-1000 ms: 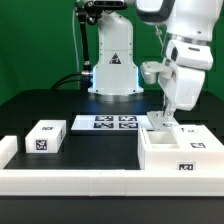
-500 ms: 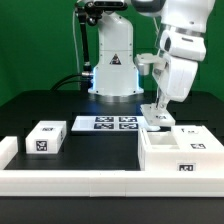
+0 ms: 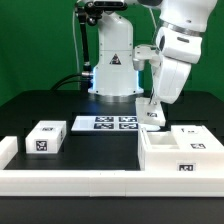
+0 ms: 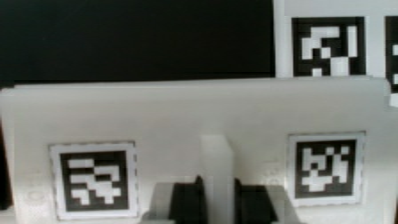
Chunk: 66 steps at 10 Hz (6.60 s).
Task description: Assemble cabinet
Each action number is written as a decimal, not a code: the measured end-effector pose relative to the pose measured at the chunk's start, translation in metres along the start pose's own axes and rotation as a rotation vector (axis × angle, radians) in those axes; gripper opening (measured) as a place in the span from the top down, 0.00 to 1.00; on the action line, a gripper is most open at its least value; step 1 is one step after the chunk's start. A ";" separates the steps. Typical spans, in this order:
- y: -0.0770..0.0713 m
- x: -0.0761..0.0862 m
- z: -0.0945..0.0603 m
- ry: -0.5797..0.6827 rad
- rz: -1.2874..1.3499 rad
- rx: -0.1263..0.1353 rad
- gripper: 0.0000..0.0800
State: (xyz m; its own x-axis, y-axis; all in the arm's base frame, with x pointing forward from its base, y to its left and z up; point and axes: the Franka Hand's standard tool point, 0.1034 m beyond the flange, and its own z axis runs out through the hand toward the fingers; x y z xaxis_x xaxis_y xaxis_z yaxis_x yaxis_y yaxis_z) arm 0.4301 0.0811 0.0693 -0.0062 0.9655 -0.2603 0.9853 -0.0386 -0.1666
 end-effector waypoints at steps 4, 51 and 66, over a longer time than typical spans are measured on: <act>0.003 0.001 0.000 0.005 -0.013 -0.006 0.92; 0.045 -0.010 -0.002 0.327 -0.072 -0.217 0.92; 0.098 -0.011 -0.015 0.345 -0.054 -0.213 0.92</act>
Offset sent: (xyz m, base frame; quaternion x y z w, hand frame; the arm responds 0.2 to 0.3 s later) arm -0.0033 -0.0010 -0.0011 -0.0117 0.0136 0.0055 0.9998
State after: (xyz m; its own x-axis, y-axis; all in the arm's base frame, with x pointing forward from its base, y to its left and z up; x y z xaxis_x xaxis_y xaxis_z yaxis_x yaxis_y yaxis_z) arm 0.5288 0.0709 0.0698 -0.0374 0.9958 0.0837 0.9986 0.0342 0.0393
